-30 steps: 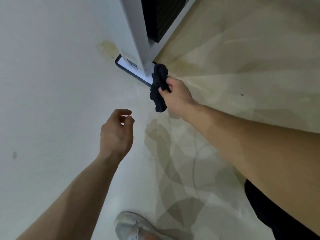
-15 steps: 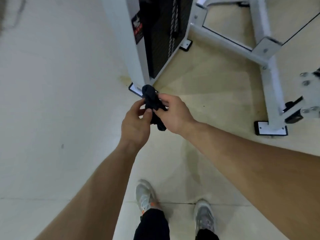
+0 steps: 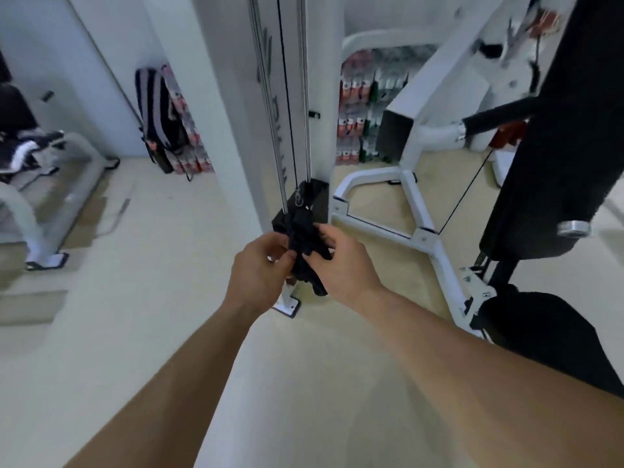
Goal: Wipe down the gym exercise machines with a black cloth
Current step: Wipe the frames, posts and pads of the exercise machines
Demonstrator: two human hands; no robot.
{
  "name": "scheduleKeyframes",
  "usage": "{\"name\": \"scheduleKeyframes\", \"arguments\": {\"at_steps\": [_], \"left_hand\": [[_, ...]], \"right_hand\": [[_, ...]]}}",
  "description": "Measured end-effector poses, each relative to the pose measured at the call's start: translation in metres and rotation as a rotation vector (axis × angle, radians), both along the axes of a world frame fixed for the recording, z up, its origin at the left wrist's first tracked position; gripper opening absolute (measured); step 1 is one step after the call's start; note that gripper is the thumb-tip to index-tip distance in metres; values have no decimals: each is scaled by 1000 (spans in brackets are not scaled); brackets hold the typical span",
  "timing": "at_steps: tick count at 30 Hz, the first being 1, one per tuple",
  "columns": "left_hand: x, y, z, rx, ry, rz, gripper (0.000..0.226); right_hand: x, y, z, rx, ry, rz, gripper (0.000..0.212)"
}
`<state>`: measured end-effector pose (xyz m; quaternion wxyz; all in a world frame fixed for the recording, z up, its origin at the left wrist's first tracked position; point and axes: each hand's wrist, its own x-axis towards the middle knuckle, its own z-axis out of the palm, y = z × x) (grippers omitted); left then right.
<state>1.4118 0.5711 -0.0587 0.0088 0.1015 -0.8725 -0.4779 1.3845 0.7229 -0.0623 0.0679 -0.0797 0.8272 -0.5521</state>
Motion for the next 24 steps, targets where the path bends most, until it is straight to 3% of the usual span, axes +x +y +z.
{"name": "scheduleKeyframes", "arguments": {"at_steps": [12,15,21,24], "left_hand": [[-138,48,277,-107,345,-7,11],[-178,59,309,-163,380,58,9],[-277,77,341,12,466,82,7],[-333,85,362,24,529,37,9]], "right_hand": [[-132,46,274,11,325,-10,38],[-172,58,309,-8,358,-1,30],[-266,59,342,-221,312,-2,28],[-318,52,361,-320,336,-105,30]]}}
